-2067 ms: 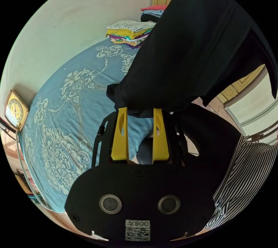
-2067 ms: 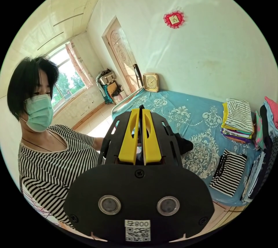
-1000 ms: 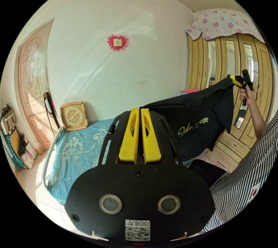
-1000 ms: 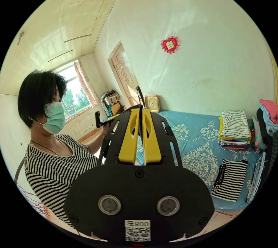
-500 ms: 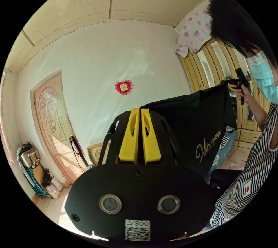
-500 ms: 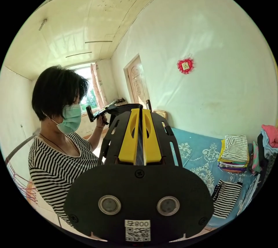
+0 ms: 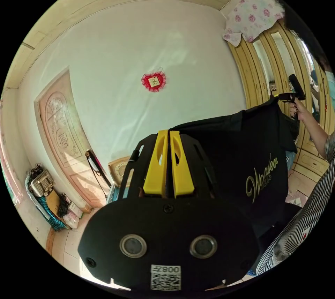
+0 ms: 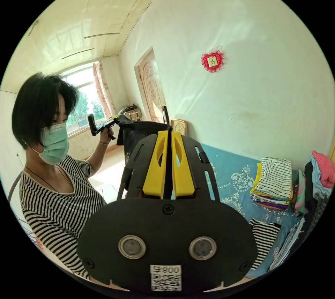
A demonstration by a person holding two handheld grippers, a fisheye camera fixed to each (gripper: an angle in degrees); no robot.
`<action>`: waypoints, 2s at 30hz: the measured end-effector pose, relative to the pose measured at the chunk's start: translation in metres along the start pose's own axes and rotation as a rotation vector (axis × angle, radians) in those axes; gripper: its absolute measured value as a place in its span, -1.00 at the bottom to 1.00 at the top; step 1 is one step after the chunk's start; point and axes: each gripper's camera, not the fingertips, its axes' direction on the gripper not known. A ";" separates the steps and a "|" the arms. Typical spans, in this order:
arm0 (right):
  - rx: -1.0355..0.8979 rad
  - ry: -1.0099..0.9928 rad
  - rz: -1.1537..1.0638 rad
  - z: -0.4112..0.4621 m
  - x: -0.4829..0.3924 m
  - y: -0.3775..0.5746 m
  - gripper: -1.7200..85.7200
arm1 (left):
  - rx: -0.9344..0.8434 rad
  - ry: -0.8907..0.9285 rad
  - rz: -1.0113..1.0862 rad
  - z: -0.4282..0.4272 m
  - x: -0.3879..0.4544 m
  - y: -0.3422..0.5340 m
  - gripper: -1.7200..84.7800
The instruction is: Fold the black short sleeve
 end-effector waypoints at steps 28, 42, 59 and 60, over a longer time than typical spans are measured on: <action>-0.605 0.002 0.743 0.318 0.395 0.227 -0.85 | -1.056 0.375 -0.612 0.424 -0.094 0.398 -0.87; -0.769 0.123 0.772 0.284 0.333 0.256 -0.80 | -1.081 0.470 -0.660 0.418 -0.115 0.469 -0.77; -0.885 0.253 0.716 0.308 0.326 0.263 -0.89 | -1.109 0.474 -0.569 0.381 -0.139 0.498 -0.93; -0.884 0.246 0.717 0.307 0.326 0.263 -0.90 | -1.103 0.474 -0.571 0.377 -0.141 0.498 -0.93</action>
